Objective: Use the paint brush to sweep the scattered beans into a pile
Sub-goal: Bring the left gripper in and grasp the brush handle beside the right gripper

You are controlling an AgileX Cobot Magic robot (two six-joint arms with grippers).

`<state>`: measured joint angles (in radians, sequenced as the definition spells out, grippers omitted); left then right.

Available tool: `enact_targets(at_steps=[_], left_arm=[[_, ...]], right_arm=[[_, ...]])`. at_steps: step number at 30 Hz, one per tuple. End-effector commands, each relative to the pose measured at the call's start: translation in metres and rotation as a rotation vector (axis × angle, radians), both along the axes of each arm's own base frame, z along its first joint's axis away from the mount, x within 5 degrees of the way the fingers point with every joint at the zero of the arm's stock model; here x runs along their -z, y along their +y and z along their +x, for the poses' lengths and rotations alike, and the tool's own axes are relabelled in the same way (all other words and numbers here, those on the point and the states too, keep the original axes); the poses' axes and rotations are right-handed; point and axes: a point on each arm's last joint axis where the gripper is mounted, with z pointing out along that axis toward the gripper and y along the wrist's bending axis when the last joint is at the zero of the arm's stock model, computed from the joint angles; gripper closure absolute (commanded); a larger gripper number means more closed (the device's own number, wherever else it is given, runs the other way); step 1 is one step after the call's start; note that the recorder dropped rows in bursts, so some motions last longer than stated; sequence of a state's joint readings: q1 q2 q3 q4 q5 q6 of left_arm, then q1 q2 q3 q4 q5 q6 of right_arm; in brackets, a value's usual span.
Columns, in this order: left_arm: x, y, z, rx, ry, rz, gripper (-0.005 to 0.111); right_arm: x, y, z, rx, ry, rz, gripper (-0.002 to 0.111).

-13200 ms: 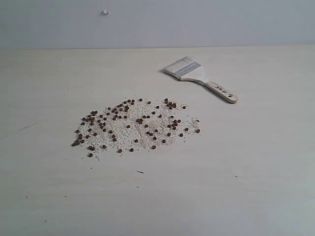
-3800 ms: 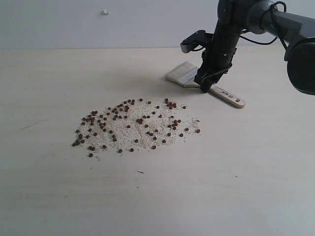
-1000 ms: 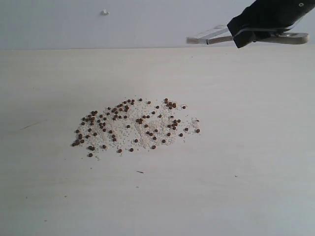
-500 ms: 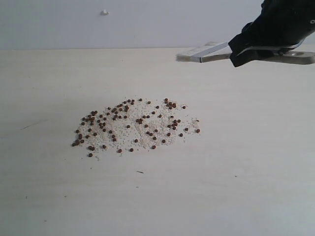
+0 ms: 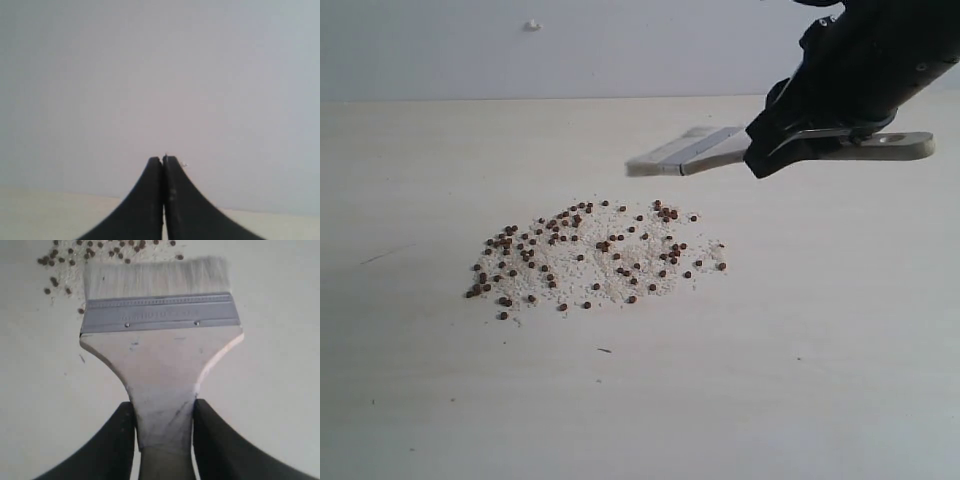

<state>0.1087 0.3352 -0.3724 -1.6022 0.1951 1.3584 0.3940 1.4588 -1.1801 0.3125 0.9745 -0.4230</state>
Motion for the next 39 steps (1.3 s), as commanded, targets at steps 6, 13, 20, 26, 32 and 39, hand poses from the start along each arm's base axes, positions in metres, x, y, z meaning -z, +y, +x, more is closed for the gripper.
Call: enact_targets(at_steps=[6,13,20,26,32,39], left_arm=[[-0.034,-0.025,0.086,0.408,0.036,0.743,0.107],[0.022,-0.029,0.143,0.538,0.254,1.096,0.107],[0.042,-0.08,0.156,0.686,0.21,1.25,0.107],[0.064,-0.113,0.149,0.826,0.282,1.141,0.107],[0.072,-0.142,0.144,0.817,0.271,1.101,0.107],[0.086,-0.168,0.13,0.712,0.22,1.268,0.107]], right_arm=[[0.014,0.007,0.005,-0.044,0.063,0.013,0.108],[0.031,0.012,0.02,-0.028,0.06,0.006,0.108],[0.035,0.02,0.038,-0.036,0.071,0.002,0.108],[0.035,0.023,0.045,-0.061,0.055,-0.005,0.108],[0.037,0.026,0.052,-0.066,0.057,-0.003,0.108],[0.042,0.031,0.062,-0.064,0.071,-0.004,0.108]])
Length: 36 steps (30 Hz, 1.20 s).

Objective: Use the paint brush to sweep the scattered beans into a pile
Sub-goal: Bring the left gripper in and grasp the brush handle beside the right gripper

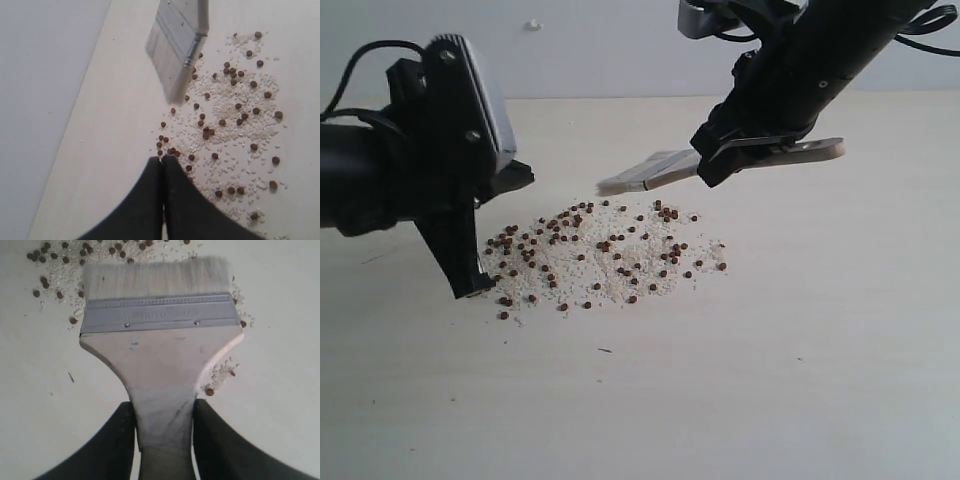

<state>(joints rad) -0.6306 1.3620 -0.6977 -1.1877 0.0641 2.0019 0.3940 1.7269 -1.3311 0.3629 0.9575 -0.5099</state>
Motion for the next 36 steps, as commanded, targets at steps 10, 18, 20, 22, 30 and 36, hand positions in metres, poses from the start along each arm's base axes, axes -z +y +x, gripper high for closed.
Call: enact_targets(at_steps=[10,18,20,22,30,36], left_arm=[[0.016,-0.015,-0.014,-0.106,-0.097,0.007,0.107],[0.005,-0.004,0.0,-0.408,0.041,-0.401,0.107],[0.002,-0.001,0.004,-0.455,0.086,-0.52,0.107],[0.0,0.003,0.008,-0.484,0.111,-0.632,0.107],[0.011,0.005,0.0,-0.095,0.041,-0.424,0.107],[0.027,0.0,-0.007,0.171,-0.058,-0.129,0.097]], right_arm=[[-0.007,0.006,0.01,0.01,0.01,0.018,0.108],[-0.007,0.006,0.009,0.02,0.017,0.015,0.108],[-0.007,0.006,0.009,0.023,0.018,0.015,0.108],[-0.007,0.006,0.009,0.024,0.019,0.016,0.108],[-0.007,0.006,0.009,0.023,0.02,0.015,0.108],[-0.007,0.007,0.01,0.031,0.018,0.033,0.108]])
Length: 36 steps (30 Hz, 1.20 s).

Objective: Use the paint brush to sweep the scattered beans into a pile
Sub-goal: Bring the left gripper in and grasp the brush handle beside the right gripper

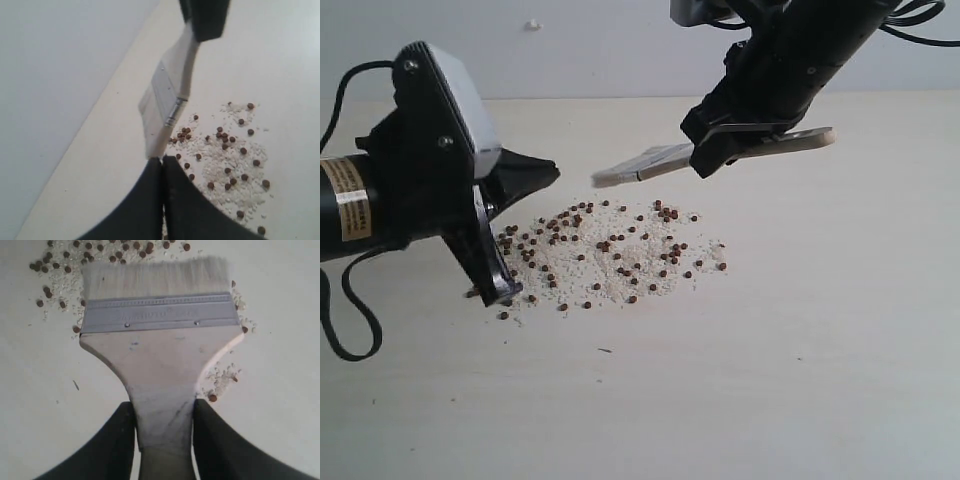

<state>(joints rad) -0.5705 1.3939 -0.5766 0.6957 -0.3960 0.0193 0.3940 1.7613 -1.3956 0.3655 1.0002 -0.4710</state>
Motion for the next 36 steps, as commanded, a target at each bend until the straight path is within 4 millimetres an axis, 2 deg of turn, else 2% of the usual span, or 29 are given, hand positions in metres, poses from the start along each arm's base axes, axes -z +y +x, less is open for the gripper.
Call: enact_targets(at_steps=[1,2,4,6,13,27,36], left_arm=[[0.016,-0.003,-0.001,0.136,-0.072,0.162,0.089],[0.02,-0.005,0.001,0.15,-0.086,0.184,0.076],[0.023,-0.008,0.007,0.142,-0.079,0.17,0.061],[0.024,-0.012,0.012,0.127,-0.075,0.144,0.054],[0.03,-0.023,0.029,0.161,-0.153,0.175,0.054],[0.037,-0.049,0.066,0.169,-0.179,0.126,0.054],[0.045,-0.054,0.07,0.186,-0.178,0.102,0.056]], right_arm=[[-0.004,0.003,0.001,0.016,-0.002,0.037,0.108],[-0.004,0.005,0.0,0.023,0.01,0.062,0.108],[-0.005,0.007,0.0,0.03,0.021,0.089,0.108],[-0.006,0.009,-0.002,0.028,0.036,0.113,0.108],[-0.006,0.01,-0.004,0.017,0.058,0.115,0.108],[-0.006,0.009,-0.006,0.009,0.081,0.109,0.108],[-0.006,0.009,-0.006,0.011,0.078,0.11,0.108]])
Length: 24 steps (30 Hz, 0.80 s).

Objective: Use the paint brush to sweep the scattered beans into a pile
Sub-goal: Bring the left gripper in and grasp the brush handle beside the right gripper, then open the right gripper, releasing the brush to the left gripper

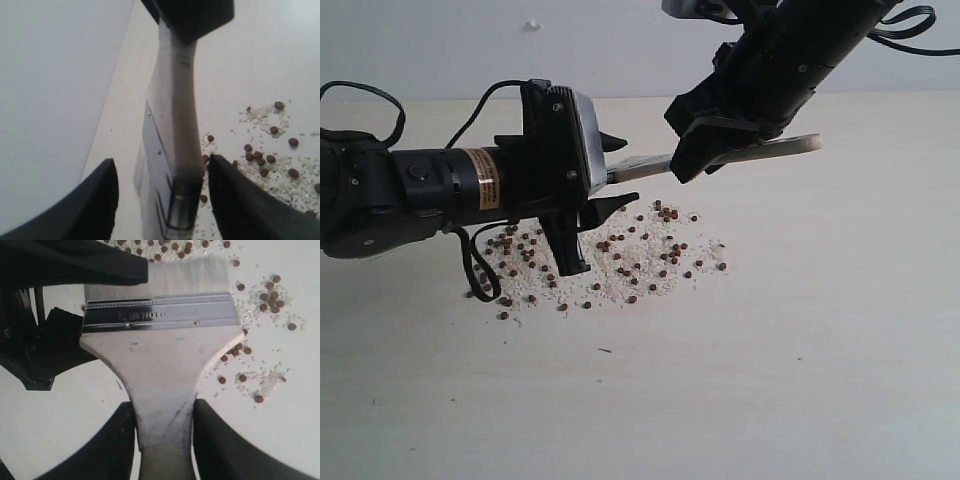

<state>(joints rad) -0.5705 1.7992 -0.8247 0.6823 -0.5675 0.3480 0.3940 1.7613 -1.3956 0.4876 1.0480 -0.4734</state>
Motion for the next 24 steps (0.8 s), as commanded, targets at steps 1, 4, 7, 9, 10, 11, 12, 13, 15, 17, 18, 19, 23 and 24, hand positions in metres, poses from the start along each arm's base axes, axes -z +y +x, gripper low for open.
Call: enact_targets(at_steps=[1,4,7,9,10,11,12,13,15,17,18,19,23,24], left_arm=[[-0.0031,-0.0015,0.0031,-0.005,-0.008,-0.028,0.06],[-0.0032,-0.0016,0.0031,-0.004,-0.009,-0.029,0.082],[-0.0026,-0.0014,0.003,-0.004,-0.007,-0.022,0.107],[-0.002,-0.0011,0.003,-0.005,-0.005,-0.014,0.107],[-0.0015,-0.0008,0.0031,-0.008,-0.002,-0.009,0.107],[-0.0014,-0.0007,0.0031,-0.009,-0.002,-0.007,0.107],[-0.0011,-0.0005,0.0032,-0.01,-0.001,-0.005,0.107],[-0.0011,-0.0005,0.0032,-0.01,-0.001,-0.005,0.107],[-0.0011,-0.0005,0.0032,-0.01,-0.001,-0.005,0.107],[-0.0011,-0.0005,0.0032,-0.01,-0.001,-0.005,0.107],[-0.0011,-0.0005,0.0032,-0.012,0.003,-0.008,0.107],[-0.0011,-0.0005,0.0032,-0.014,0.007,-0.009,0.107],[0.0001,0.0003,0.0034,-0.022,0.017,0.0,0.107],[0.0004,0.0006,0.0036,-0.028,0.022,0.002,0.107]], right_arm=[[-0.0028,0.0017,0.0007,0.0,-0.009,0.014,0.108],[-0.0026,0.0016,-0.0004,-0.006,0.001,0.011,0.108],[-0.0026,0.0015,-0.0005,-0.007,0.003,0.011,0.108],[-0.0026,0.0015,-0.0005,-0.007,0.003,0.011,0.108],[-0.0026,0.0016,-0.0004,-0.006,0.001,0.011,0.108],[-0.0026,0.0016,-0.0004,-0.006,0.001,0.011,0.108],[-0.0026,0.0016,-0.0004,-0.006,0.001,0.011,0.108],[-0.0026,0.0016,-0.0001,-0.005,-0.001,0.012,0.108],[-0.0028,0.0017,0.0005,0.003,-0.004,0.014,0.108],[-0.0029,0.0018,0.0009,0.012,-0.005,0.016,0.105],[-0.0029,0.0018,0.0011,0.013,-0.006,0.016,0.103],[-0.0029,0.0018,0.0013,0.02,-0.006,0.017,0.097],[-0.0038,0.0003,0.0011,0.029,-0.009,0.004,0.075],[-0.0046,-0.0012,0.0017,0.027,-0.028,-0.011,0.068]])
